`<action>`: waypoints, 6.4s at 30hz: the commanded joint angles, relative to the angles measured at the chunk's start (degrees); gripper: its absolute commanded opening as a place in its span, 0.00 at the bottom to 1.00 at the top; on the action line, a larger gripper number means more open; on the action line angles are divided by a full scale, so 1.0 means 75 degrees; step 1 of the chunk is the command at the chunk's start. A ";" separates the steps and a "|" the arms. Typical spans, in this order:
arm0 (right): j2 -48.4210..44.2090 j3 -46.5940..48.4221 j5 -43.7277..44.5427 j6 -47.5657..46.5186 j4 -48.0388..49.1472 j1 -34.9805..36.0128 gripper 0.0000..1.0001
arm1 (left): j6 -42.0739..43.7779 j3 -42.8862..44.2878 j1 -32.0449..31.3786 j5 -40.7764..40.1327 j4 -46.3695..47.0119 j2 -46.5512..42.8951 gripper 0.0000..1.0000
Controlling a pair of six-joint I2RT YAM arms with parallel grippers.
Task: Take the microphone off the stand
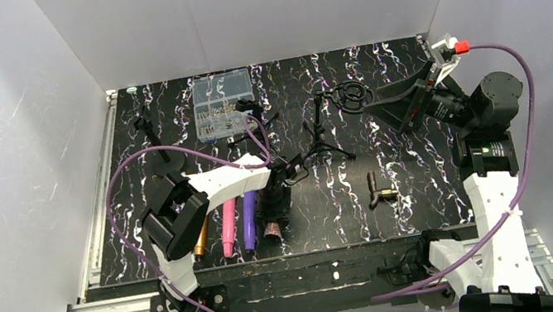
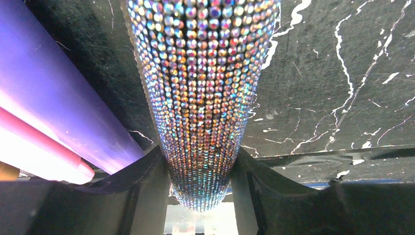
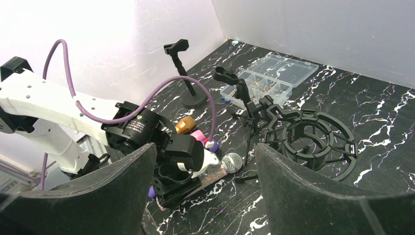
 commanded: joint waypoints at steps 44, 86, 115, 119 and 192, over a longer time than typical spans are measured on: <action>-0.0486 0.0392 0.0110 -0.1747 -0.2157 -0.0028 0.82 | 0.1189 -0.0244 -0.0042 -0.0096 -0.0616 -0.1333 0.95; -0.0570 0.0929 0.1610 -0.2746 -0.2895 -0.0284 0.94 | 0.7094 0.6744 0.0961 0.1929 -0.0136 -0.1321 0.98; 0.2575 0.2359 0.3618 -0.2482 -0.3348 0.0667 0.78 | 0.7944 0.7680 0.2236 0.6874 0.2835 0.1502 0.98; 0.2818 0.2445 0.3797 -0.2573 -0.3428 0.0790 0.77 | 0.8239 0.7615 0.2236 0.6995 0.2414 0.1461 0.98; 0.3692 0.3252 0.4221 -0.3620 -0.4229 0.1586 0.01 | 0.7175 0.4759 0.2045 0.5933 0.3846 0.1483 0.00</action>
